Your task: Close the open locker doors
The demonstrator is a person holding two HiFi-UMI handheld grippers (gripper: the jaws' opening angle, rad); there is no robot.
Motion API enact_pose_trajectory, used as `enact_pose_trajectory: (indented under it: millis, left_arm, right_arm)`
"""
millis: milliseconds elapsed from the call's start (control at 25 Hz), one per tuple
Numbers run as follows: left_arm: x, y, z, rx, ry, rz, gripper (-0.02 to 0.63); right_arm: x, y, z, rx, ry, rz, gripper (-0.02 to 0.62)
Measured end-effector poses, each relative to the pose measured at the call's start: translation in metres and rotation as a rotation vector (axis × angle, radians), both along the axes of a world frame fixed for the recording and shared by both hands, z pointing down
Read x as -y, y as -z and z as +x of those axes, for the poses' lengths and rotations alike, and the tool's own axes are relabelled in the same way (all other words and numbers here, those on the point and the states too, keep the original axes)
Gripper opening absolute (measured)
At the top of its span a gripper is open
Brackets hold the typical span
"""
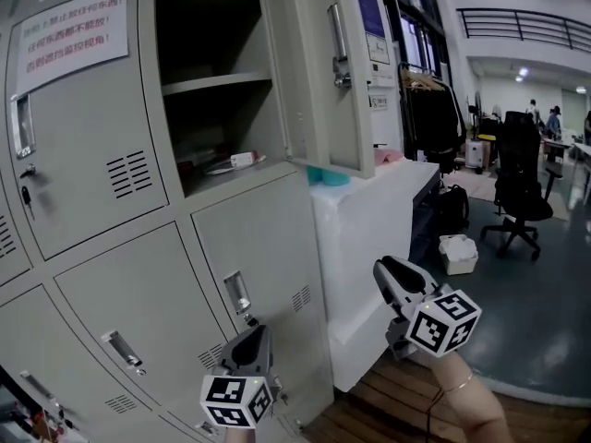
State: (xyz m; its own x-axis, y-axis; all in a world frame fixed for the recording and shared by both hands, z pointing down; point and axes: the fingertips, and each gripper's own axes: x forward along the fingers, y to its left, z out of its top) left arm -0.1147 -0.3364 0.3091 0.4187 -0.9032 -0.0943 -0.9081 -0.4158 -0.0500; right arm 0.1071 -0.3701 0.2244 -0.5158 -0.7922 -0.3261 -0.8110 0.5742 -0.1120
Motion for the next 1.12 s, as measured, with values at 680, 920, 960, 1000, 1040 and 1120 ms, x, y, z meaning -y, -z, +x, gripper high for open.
enact_pose_trajectory:
  millis: [680,920,960,1000,1040,1120]
  left_arm:
    - [0.004,0.174,0.087,-0.019,-0.204,0.246,0.02]
    - [0.0,0.203,0.099,-0.013,-0.214,0.291,0.021]
    - [0.0,0.204,0.099,-0.017,-0.214,0.294,0.021]
    - [0.0,0.204,0.1,-0.019,-0.213,0.295,0.02]
    - [0.001,0.204,0.099,-0.017,-0.21,0.295,0.021]
    - [0.001,0.201,0.094,-0.007,-0.192,0.293,0.02]
  right_arm:
    - [-0.039,0.17,0.004,0.049,0.094,0.248,0.115]
    - [-0.031,0.185,-0.007,0.032,0.16,0.22,0.126]
    - [-0.03,0.185,-0.009,0.027,0.17,0.21,0.126]
    - [-0.028,0.183,-0.011,0.023,0.181,0.201,0.126]
    - [-0.025,0.182,-0.013,0.019,0.192,0.191,0.126]
    - [-0.021,0.179,-0.017,0.016,0.207,0.179,0.126]
